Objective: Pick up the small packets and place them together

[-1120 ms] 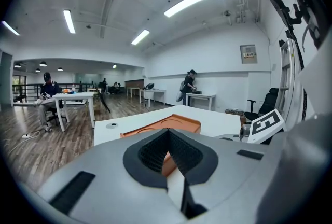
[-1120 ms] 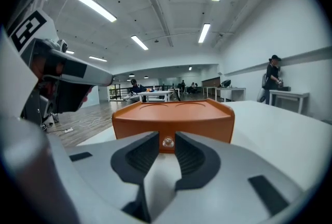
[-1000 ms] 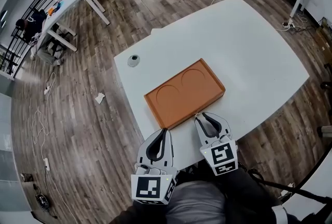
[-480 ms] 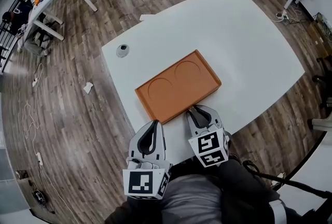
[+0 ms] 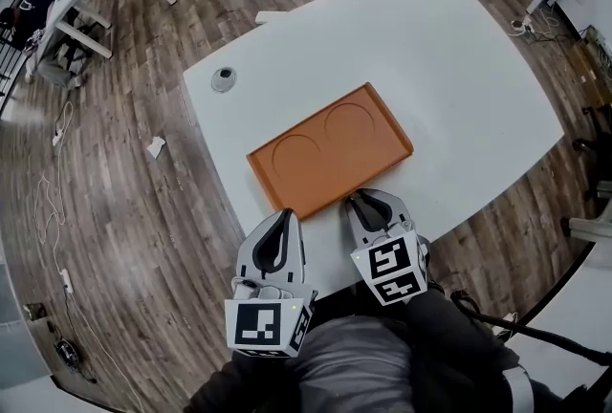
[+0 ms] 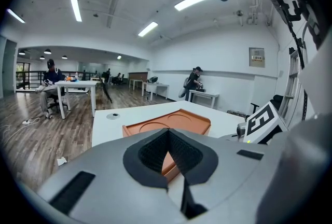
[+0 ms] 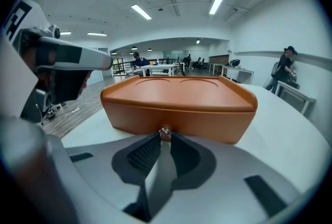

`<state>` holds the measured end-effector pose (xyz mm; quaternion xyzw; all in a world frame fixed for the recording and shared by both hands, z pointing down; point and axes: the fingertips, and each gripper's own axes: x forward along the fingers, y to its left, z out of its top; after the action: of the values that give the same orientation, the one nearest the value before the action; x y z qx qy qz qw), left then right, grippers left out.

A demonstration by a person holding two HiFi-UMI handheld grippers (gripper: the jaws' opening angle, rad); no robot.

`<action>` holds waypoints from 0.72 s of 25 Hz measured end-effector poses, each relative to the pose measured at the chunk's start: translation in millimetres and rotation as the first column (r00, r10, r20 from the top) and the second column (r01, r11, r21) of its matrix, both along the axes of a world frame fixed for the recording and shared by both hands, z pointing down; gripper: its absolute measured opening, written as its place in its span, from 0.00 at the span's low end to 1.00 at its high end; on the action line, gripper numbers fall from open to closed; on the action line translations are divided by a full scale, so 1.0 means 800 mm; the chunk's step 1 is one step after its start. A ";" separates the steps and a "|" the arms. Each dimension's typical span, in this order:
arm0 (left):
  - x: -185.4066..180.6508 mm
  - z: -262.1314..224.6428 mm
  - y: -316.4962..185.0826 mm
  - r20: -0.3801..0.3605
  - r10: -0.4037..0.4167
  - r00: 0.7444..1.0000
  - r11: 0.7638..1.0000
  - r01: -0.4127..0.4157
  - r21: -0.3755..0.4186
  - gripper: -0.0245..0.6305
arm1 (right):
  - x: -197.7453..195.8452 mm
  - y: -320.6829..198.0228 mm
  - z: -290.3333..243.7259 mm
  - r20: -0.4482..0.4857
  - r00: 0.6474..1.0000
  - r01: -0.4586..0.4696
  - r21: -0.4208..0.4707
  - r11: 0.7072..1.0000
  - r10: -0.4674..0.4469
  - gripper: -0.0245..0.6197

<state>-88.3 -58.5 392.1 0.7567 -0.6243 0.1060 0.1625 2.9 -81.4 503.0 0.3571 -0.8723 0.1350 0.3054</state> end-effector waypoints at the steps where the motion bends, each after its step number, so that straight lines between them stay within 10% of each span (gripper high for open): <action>1: -0.002 0.002 -0.002 0.000 0.000 1.000 1.000 0.000 -0.003 0.04 | -0.001 0.001 0.000 0.002 1.000 0.004 0.001 1.000 -0.004 0.14; 18: 0.006 0.002 0.004 0.016 0.013 1.000 1.000 -0.012 -0.020 0.04 | 0.018 0.031 -0.002 0.004 1.000 0.023 0.005 1.000 -0.023 0.14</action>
<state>-83.2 -55.6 393.7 0.7581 -0.6198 0.1194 0.1640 16.9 -56.5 501.3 0.3477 -0.8773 0.1299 0.3044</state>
